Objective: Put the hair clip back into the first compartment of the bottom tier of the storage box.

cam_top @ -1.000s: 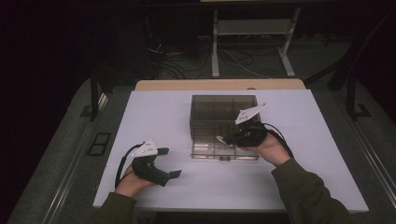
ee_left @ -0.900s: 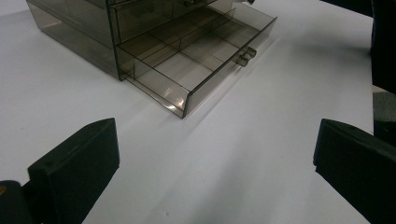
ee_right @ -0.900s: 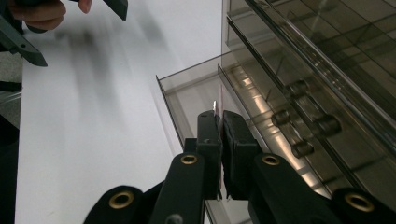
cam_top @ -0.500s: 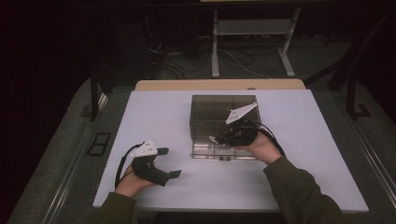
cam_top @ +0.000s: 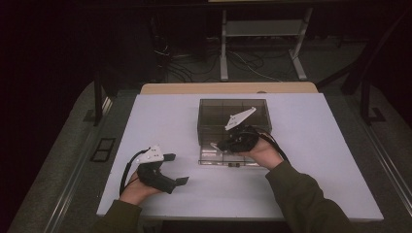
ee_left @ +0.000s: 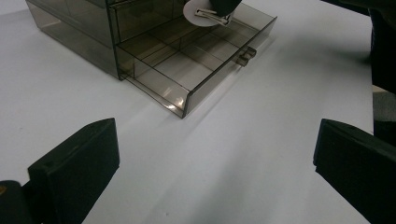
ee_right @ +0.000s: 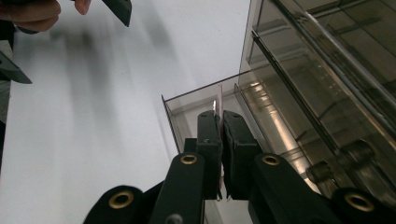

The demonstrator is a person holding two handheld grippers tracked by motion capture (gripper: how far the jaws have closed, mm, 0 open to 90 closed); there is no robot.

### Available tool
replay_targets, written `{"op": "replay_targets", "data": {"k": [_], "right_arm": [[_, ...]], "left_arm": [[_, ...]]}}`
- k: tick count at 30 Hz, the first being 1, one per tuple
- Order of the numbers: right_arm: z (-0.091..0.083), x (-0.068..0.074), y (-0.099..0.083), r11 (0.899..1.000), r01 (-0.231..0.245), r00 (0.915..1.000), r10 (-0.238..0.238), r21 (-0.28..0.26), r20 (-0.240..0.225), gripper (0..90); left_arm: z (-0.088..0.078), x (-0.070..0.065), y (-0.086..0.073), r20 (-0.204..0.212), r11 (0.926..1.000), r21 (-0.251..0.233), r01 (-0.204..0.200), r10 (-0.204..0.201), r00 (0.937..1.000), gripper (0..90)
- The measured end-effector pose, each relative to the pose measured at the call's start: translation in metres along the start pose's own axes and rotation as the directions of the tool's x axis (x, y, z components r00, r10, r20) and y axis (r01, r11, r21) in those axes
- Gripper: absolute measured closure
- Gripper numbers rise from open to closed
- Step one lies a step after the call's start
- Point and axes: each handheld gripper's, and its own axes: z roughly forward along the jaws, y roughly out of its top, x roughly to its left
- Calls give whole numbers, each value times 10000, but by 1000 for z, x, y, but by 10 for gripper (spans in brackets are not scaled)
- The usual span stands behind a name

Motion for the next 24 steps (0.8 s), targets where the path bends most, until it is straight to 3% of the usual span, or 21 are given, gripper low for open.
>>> {"op": "replay_targets", "data": {"k": [4, 5, 6, 7, 15, 24], "right_arm": [[8, 3, 2, 10000, -34, 10000, 34, 92, 10, 852], [10, 2, 3, 9997, 184, 9998, -185, 180, 59, 852], [12, 4, 4, 9998, -35, 10000, 35, 173, 11, 852], [14, 3, 4, 9995, 197, 9998, -198, 250, 59, 852], [31, 8, 3, 9971, 418, 9991, -424, 640, 86, 851], [42, 8, -2, 9944, 403, 9991, -417, 974, 123, 848]], "left_arm": [[0, 0, 0, 1, 10000, 12, 23, -23, 10000, 0], [0, 0, 0, 2, 10000, 17, 14, -14, 10000, 0], [0, 0, 0, 4, 10000, 18, 16, -16, 10000, 0], [0, 0, 0, 4, 10000, 19, 14, -14, 10000, 0], [0, 0, 0, 13, 10000, -3, 11, -11, 10000, 0], [1, 0, -1, 5, 10000, 19, -12, 12, 10000, 0]]}}
